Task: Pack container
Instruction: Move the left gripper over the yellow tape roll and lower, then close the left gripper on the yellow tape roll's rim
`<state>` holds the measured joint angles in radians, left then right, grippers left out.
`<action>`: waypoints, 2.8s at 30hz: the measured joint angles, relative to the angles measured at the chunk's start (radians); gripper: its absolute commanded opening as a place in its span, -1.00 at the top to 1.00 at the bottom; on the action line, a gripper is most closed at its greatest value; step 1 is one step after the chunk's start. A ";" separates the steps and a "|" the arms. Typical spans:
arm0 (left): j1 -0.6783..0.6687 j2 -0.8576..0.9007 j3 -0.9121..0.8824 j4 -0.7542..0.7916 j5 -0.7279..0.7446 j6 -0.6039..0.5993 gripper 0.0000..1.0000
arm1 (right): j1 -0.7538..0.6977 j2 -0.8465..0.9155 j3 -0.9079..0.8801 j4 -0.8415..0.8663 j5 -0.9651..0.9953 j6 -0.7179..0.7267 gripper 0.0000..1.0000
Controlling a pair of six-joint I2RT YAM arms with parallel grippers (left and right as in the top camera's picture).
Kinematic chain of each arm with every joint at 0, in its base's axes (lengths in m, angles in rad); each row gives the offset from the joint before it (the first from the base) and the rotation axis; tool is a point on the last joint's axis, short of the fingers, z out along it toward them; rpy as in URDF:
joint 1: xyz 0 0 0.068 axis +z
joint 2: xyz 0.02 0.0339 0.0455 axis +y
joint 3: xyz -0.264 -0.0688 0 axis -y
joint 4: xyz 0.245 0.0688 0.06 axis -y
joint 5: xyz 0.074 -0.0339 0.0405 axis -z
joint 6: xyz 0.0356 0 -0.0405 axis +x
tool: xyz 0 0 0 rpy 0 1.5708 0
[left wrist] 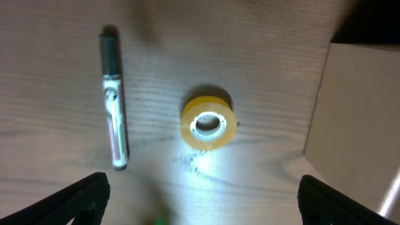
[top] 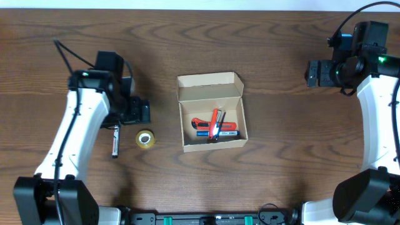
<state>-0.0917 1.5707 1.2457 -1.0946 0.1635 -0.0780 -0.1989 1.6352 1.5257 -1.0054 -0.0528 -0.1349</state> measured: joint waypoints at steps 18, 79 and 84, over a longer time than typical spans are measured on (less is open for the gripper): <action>-0.220 -0.016 -0.337 0.332 -0.022 -0.060 -0.91 | 0.000 0.000 0.000 -0.020 0.000 0.000 -0.98; -0.220 0.105 -0.338 0.422 -0.153 -0.080 0.05 | 0.000 0.000 0.000 -0.024 -0.019 0.000 -0.98; -0.220 0.105 -0.339 0.429 -0.161 -0.080 0.02 | 0.000 0.000 0.000 -0.024 -0.019 0.000 -0.98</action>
<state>-0.3119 1.6760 0.9070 -0.6655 0.0025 -0.1577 -0.1989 1.6352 1.5257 -1.0298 -0.0715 -0.1349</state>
